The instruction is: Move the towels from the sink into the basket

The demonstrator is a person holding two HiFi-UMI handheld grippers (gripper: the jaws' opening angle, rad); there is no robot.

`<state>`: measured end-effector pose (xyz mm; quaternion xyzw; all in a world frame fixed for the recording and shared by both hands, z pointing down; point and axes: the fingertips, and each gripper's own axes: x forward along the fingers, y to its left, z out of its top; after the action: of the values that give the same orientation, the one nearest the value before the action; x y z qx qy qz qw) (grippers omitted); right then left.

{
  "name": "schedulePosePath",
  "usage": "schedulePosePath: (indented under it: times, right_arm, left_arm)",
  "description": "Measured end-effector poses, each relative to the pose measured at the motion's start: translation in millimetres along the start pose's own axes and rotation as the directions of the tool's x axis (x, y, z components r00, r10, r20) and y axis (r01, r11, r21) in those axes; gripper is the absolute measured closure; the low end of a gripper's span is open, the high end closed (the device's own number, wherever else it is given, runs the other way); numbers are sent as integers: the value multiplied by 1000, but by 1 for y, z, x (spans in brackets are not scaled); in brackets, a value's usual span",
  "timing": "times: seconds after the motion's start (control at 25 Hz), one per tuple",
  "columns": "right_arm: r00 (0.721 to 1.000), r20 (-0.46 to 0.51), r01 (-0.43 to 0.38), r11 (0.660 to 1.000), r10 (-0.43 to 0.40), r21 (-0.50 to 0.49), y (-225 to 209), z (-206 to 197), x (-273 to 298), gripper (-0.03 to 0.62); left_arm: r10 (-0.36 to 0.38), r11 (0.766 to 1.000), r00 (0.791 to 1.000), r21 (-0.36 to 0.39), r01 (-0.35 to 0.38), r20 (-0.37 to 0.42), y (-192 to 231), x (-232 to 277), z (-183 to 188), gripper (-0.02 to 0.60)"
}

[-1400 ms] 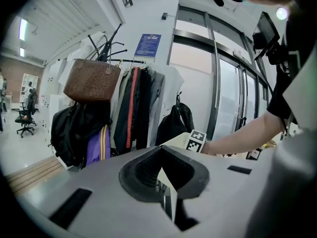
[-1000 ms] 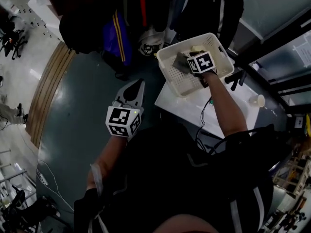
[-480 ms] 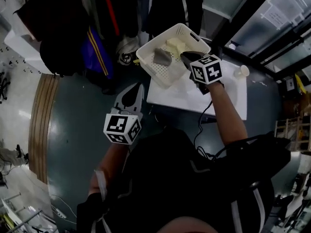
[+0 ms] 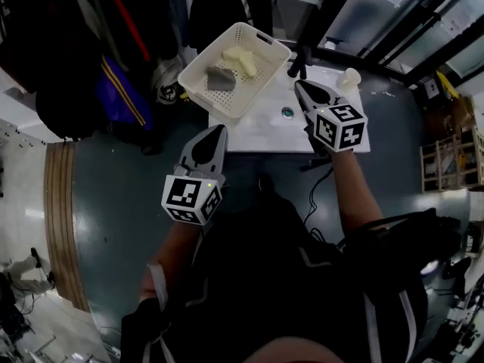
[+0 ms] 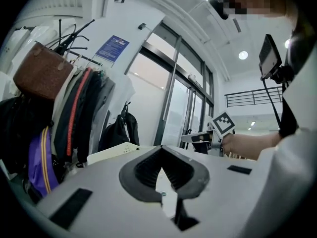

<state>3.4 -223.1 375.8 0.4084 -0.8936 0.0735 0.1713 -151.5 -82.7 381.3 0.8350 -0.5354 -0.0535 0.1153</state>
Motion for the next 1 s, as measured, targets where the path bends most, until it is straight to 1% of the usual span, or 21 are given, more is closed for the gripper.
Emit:
schedulePosePath:
  times: [0.08,0.24,0.36,0.48,0.6,0.8,1.0]
  right_arm:
    - [999,16,29,999,-30,14,-11,-6,-16,574]
    - [998,31,47,999,-47,5,-29,-14,-34,582]
    - [994,71,75,996,-79,52,-53,-17,-45,582]
    - [988,91,122,991,-126,54,-81,-22,-60,582]
    - [983,87,161,987,-163,21,-104,-30,-71,582]
    - [979,100,174,983,-178,55,-133,-36,-80,582]
    - [978,46,204,979,-204,10,-158,-59,-75,582]
  left_arm:
    - [-19,1000,1000,11,19,-8,-11,9,-1,578]
    - [-37,999,999,20,37,0,-23,35,0,578]
    - [-62,998,998,27,62,-5,-34,59,-4,578]
    - [-86,995,996,45,87,-20,-51,84,-9,578]
    - [-104,993,994,50,105,-35,-66,104,-12,578]
    - [-106,993,993,51,109,-60,-83,136,-17,578]
    - [-89,995,993,38,93,-81,-90,160,-27,578]
